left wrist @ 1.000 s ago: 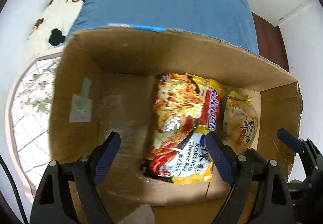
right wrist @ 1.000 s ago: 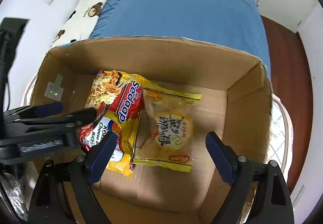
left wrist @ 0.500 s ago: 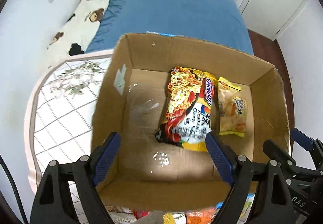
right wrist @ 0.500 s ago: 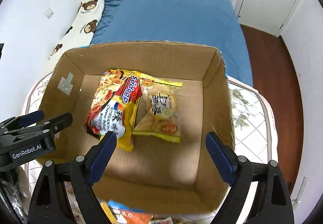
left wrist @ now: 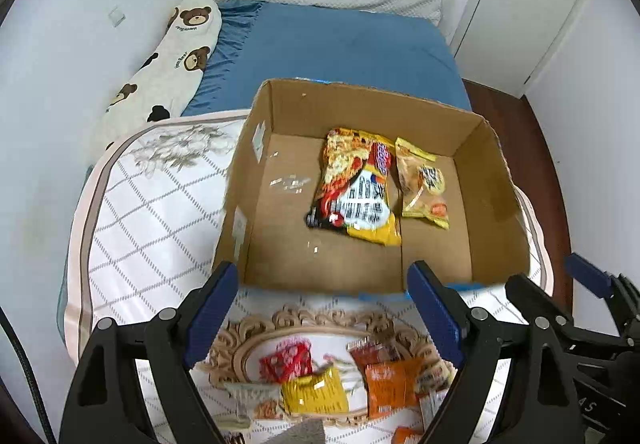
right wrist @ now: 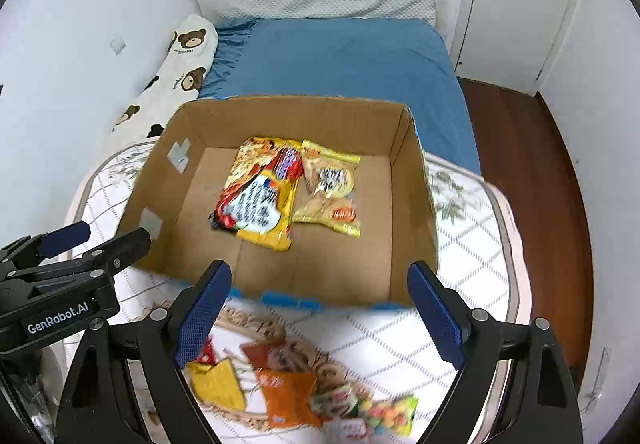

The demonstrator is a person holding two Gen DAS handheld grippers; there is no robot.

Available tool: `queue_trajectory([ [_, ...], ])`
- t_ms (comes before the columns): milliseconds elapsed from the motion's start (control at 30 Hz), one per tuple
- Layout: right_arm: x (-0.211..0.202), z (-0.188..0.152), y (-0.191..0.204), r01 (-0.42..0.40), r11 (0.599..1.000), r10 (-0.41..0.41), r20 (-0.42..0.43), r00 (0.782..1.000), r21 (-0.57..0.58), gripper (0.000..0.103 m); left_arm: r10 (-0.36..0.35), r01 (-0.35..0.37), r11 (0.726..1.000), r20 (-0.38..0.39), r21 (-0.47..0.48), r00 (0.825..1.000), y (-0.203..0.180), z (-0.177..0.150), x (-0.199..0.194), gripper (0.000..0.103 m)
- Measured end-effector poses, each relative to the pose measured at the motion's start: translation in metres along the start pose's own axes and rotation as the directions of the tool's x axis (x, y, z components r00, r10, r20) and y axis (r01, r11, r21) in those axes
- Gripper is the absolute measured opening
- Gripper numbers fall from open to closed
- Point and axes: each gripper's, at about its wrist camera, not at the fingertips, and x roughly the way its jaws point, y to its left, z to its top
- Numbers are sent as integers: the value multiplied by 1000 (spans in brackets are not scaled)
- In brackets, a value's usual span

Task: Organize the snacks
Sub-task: 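Grasp the Franzzi biscuit pack with left tool while right tool grasps orange bag, then carry both packets into the cardboard box and release them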

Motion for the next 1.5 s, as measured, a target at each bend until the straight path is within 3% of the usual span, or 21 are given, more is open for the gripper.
queue_trajectory([
  [200, -1, -68, 0, -45, 998, 49, -73, 996, 47, 92, 26, -27, 999, -22, -24, 999, 29, -65, -14, 86],
  [367, 34, -135, -1, -74, 993, 92, -202, 975, 95, 92, 83, -92, 995, -155, -50, 984, 72, -142, 14, 86],
  [567, 80, -180, 3, -56, 994, 82, -295, 952, 95, 91, 151, -193, 978, -369, -80, 917, 123, -236, 79, 86],
  [700, 102, -188, 13, -32, 998, 48, -313, 949, 54, 90, 132, -199, 976, -489, -87, 862, 135, -277, 123, 86],
  [800, 116, -185, 21, -14, 1000, 21, -322, 946, 25, 87, 134, -201, 977, -513, -77, 848, 132, -289, 141, 86],
  [900, 135, -184, 27, 1, 1000, 3, -341, 940, 11, 84, 139, -201, 977, -515, -67, 846, 126, -294, 151, 59],
  [1100, 170, -191, 33, 47, 999, -41, -406, 913, 4, 65, 148, -206, 976, -482, -70, 864, 117, -295, 145, 57],
  [1167, 176, -194, 29, 31, 999, -10, -417, 909, 44, 51, 146, -205, 976, -467, -79, 872, 115, -292, 138, 57],
  [1300, 168, -194, 26, 25, 998, 2, -394, 919, 64, 44, 136, -195, 976, -430, -95, 893, 108, -279, 120, 57],
  [1500, 143, -192, 20, -10, 994, 47, -359, 932, 105, 36, 82, -124, 987, -346, -101, 935, 81, -250, 83, 57],
])
